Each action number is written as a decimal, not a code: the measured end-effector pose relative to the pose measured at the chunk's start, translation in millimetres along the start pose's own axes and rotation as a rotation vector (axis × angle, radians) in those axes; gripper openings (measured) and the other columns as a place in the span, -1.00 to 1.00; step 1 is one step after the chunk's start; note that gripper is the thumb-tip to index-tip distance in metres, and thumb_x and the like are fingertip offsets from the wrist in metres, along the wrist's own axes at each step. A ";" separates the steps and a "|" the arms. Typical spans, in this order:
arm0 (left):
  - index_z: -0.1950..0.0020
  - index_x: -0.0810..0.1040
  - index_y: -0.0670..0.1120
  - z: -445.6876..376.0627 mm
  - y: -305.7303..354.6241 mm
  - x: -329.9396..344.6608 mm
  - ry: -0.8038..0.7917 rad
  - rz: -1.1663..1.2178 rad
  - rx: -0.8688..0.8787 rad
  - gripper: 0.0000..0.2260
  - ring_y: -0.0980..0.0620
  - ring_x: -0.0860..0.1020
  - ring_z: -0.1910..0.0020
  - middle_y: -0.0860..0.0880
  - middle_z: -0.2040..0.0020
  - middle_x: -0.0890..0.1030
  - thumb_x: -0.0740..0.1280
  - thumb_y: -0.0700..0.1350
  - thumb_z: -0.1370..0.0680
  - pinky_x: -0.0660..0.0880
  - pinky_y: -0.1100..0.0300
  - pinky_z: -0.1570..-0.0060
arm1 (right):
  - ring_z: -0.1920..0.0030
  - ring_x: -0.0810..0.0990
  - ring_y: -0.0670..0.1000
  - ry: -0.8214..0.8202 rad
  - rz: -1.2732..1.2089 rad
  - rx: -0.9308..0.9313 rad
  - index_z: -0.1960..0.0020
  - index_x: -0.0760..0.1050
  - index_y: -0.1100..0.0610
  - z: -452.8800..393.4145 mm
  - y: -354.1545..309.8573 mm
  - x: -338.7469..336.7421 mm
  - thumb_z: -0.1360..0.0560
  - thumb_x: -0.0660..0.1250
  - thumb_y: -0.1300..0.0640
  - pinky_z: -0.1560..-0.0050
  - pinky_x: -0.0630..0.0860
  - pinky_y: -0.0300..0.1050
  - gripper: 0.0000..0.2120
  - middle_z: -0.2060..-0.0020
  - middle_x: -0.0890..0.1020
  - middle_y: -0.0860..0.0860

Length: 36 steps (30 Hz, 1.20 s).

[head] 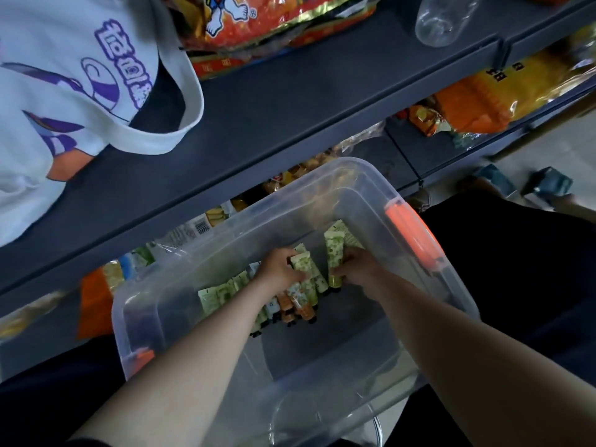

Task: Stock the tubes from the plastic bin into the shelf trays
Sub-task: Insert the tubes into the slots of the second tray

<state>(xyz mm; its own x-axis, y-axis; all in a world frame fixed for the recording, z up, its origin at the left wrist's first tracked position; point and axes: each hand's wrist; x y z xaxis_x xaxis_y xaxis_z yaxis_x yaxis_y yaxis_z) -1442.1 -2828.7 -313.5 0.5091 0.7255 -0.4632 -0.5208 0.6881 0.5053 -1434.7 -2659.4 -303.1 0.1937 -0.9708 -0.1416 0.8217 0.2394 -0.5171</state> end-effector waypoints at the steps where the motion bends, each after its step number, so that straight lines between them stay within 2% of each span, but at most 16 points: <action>1: -0.40 0.38 -0.12 0.6 2.5 -0.7 0.011 0.016 -0.011 -0.39 -0.06 0.44 -0.28 -0.08 -0.37 0.41 0.50 -0.09 -0.40 0.43 0.21 -0.01 | -0.01 0.54 0.15 0.004 -0.016 -0.012 0.25 0.47 0.10 2.8 -1.6 -0.8 -0.37 0.38 0.46 -0.15 0.50 0.10 -0.73 0.23 0.55 0.07; 6: -0.22 0.54 -0.16 6.9 10.1 -4.8 0.073 0.145 -0.016 -0.58 0.03 0.54 0.00 -0.04 -0.14 0.57 0.51 -0.15 -0.39 0.44 0.29 0.23 | -0.11 0.55 0.20 0.010 -0.055 -0.015 -0.13 0.50 0.26 9.4 -2.7 0.5 -0.39 0.35 0.46 -0.15 0.52 0.21 -0.66 -0.02 0.58 0.19; 9: -0.12 0.60 -0.19 12.6 11.3 -7.2 0.109 0.212 0.008 -0.68 -0.01 0.58 0.04 -0.10 -0.05 0.63 0.50 -0.19 -0.39 0.48 0.18 0.14 | -0.13 0.56 0.20 0.022 -0.099 -0.021 -0.17 0.50 0.27 19.0 -6.6 1.0 -0.41 0.33 0.42 -0.15 0.53 0.18 -0.66 -0.10 0.58 0.22; 12: 0.01 0.61 -0.13 21.4 13.4 -10.3 0.150 0.249 0.032 -0.81 0.01 0.57 0.08 -0.04 0.06 0.62 0.49 -0.20 -0.40 0.46 0.17 0.12 | -0.04 0.52 0.13 0.024 -0.175 -0.055 -0.20 0.46 0.35 31.3 -13.1 -0.8 -0.48 0.29 0.41 -0.23 0.48 0.16 -0.70 -0.01 0.53 0.21; 14: 0.05 0.59 -0.06 28.9 15.6 -14.5 0.191 0.299 0.051 -0.83 0.01 0.56 0.10 -0.06 0.07 0.63 0.49 -0.20 -0.40 0.49 0.15 0.08 | -0.01 0.52 0.11 0.043 -0.193 -0.104 -0.19 0.46 0.38 39.5 -16.6 -3.0 -0.51 0.28 0.36 -0.24 0.47 0.12 -0.75 -0.01 0.56 0.25; 16: -0.03 0.60 -0.12 38.6 18.5 -21.1 0.224 0.346 0.067 -0.77 0.01 0.56 0.07 -0.05 0.01 0.63 0.49 -0.19 -0.40 0.49 0.16 0.04 | -0.07 0.57 0.15 0.070 -0.206 -0.157 -0.16 0.49 0.37 47.2 -20.3 -5.5 -0.52 0.28 0.34 -0.22 0.50 0.06 -0.78 -0.12 0.58 0.29; 18: -0.10 0.60 -0.17 49.0 22.1 -29.6 0.236 0.377 0.094 -0.70 0.03 0.58 0.09 -0.05 -0.01 0.64 0.49 -0.20 -0.40 0.48 0.23 0.13 | -0.16 0.56 0.23 0.061 -0.195 -0.204 -0.13 0.51 0.37 56.9 -25.9 -7.1 -0.51 0.30 0.33 -0.23 0.49 0.07 -0.80 -0.15 0.56 0.31; 20: -0.08 0.61 -0.15 61.3 26.3 -39.4 0.252 0.393 0.132 -0.73 0.05 0.59 0.14 -0.05 0.03 0.65 0.49 -0.21 -0.40 0.47 0.28 0.20 | -0.10 0.59 0.25 0.066 -0.133 -0.240 0.05 0.55 0.30 65.8 -31.8 -8.7 -0.49 0.36 0.29 -0.21 0.51 0.11 -0.93 -0.06 0.60 0.31; 22: -0.07 0.62 -0.14 74.2 28.9 -49.7 0.280 0.413 0.157 -0.72 0.02 0.60 0.07 -0.03 0.04 0.65 0.50 -0.20 -0.38 0.52 0.21 0.08 | 0.13 0.61 0.09 0.090 -0.063 -0.296 0.26 0.48 0.15 76.1 -39.6 -11.5 -0.49 0.38 0.25 0.00 0.58 -0.25 -0.83 0.19 0.62 0.15; 23: -0.10 0.61 -0.14 80.7 29.8 -54.8 0.296 0.424 0.165 -0.69 0.01 0.60 0.02 -0.03 0.00 0.65 0.51 -0.18 -0.37 0.52 0.17 0.01 | 0.25 0.54 -0.02 0.102 -0.028 -0.344 0.31 0.43 0.10 83.3 -44.7 -12.1 -0.49 0.38 0.24 0.25 0.51 -0.45 -0.77 0.30 0.56 0.05; 24: -0.13 0.61 -0.14 88.2 31.1 -59.5 0.314 0.431 0.174 -0.65 0.00 0.60 -0.01 -0.04 -0.03 0.64 0.52 -0.16 -0.37 0.52 0.13 -0.05 | 0.32 0.47 -0.10 0.112 0.008 -0.397 0.31 0.40 0.06 91.1 -49.6 -12.6 -0.49 0.38 0.23 0.42 0.40 -0.49 -0.75 0.36 0.50 -0.04; 28: -0.04 0.63 -0.13 120.2 40.4 -74.7 0.400 0.471 0.264 -0.73 0.03 0.60 0.06 -0.01 0.06 0.65 0.52 -0.17 -0.36 0.51 0.12 -0.02 | 0.47 0.48 -0.21 0.109 0.115 -0.587 0.26 0.46 0.09 124.0 -70.8 -13.5 -0.47 0.38 0.28 0.39 0.41 -0.32 -0.81 0.46 0.47 -0.10; 30: 0.05 0.64 -0.06 138.3 47.9 -84.7 0.422 0.439 0.332 -0.81 0.06 0.58 0.13 0.05 0.17 0.63 0.52 -0.17 -0.36 0.51 0.12 0.03 | 0.36 0.57 -0.12 0.135 0.190 -0.649 0.15 0.50 0.18 139.3 -83.9 -13.2 -0.47 0.38 0.25 0.36 0.50 -0.23 -0.93 0.34 0.58 0.05; 32: 0.17 0.63 -0.01 155.8 56.8 -98.5 0.419 0.365 0.411 -0.87 0.06 0.58 0.18 0.04 0.22 0.64 0.51 -0.19 -0.37 0.50 0.11 0.08 | 0.20 0.57 0.05 0.156 0.232 -0.722 0.11 0.51 0.22 159.9 -99.6 -13.8 -0.46 0.39 0.21 0.19 0.49 -0.07 -0.91 0.24 0.58 0.13; 34: 0.19 0.62 -0.04 174.3 68.1 -114.0 0.419 0.323 0.470 -0.87 0.07 0.58 0.20 0.01 0.22 0.64 0.50 -0.23 -0.37 0.49 0.12 0.10 | 0.23 0.53 0.05 0.170 0.245 -0.778 0.15 0.52 0.24 182.7 -115.6 -16.2 -0.46 0.40 0.20 0.23 0.43 -0.10 -0.89 0.28 0.54 0.12; 36: 0.16 0.62 -0.07 195.1 82.0 -129.8 0.430 0.302 0.518 -0.87 0.09 0.56 0.22 0.00 0.23 0.64 0.49 -0.25 -0.38 0.47 0.14 0.11 | 0.32 0.50 0.00 0.189 0.264 -0.827 0.28 0.47 0.20 209.2 -134.5 -18.3 -0.46 0.41 0.17 0.36 0.39 -0.25 -0.80 0.37 0.51 0.05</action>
<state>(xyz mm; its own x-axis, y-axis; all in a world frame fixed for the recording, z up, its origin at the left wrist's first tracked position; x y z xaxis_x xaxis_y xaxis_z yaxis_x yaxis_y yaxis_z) -1417.2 -2869.6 -69.9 0.0260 0.8978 -0.4396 -0.1509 0.4383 0.8861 -1436.6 -2677.2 -54.4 0.1703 -0.8808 -0.4417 0.0988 0.4613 -0.8817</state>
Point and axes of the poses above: each hand's wrist, its own z-axis away from the middle knuckle, its own x-axis out of the palm, y = z × x
